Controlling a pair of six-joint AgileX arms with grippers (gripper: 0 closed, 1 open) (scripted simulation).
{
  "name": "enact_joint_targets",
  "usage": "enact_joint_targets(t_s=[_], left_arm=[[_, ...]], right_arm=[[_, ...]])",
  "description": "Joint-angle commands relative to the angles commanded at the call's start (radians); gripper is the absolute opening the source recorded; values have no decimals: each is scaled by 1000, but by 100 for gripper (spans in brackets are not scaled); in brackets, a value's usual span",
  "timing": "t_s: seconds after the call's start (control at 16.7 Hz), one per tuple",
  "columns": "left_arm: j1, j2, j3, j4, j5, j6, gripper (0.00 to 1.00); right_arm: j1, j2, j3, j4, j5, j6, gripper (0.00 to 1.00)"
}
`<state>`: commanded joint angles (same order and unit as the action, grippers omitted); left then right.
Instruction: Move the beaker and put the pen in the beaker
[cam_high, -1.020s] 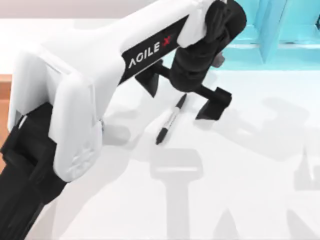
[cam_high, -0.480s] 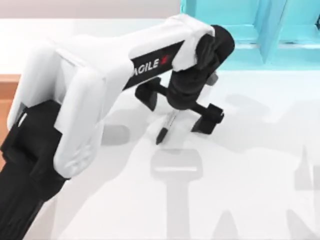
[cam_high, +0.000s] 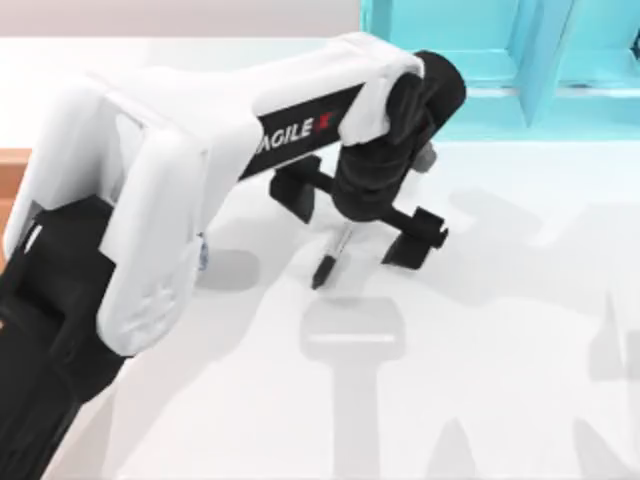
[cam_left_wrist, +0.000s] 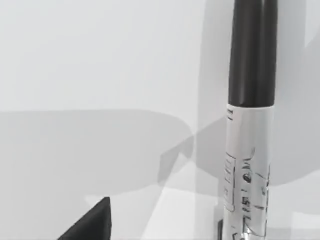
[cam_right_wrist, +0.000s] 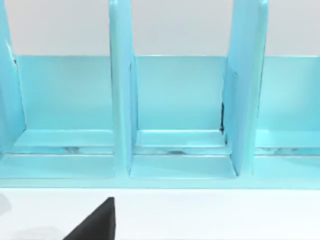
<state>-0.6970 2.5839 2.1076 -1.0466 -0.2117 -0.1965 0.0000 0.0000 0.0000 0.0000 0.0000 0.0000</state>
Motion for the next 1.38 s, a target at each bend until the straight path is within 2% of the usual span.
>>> enact_joint_targets(t_s=[0.72, 1.2, 1.26, 1.38], left_arm=[[0, 0, 0, 0, 0, 0, 2], [0, 0, 0, 0, 0, 0, 0], [-25, -70, 2, -21, 69, -30, 0], [-34, -86, -13, -34, 67, -45, 0]], right_arm=[[0, 0, 0, 0, 0, 0, 100], [0, 0, 0, 0, 0, 0, 100], [0, 0, 0, 0, 0, 0, 100], [0, 0, 0, 0, 0, 0, 100]])
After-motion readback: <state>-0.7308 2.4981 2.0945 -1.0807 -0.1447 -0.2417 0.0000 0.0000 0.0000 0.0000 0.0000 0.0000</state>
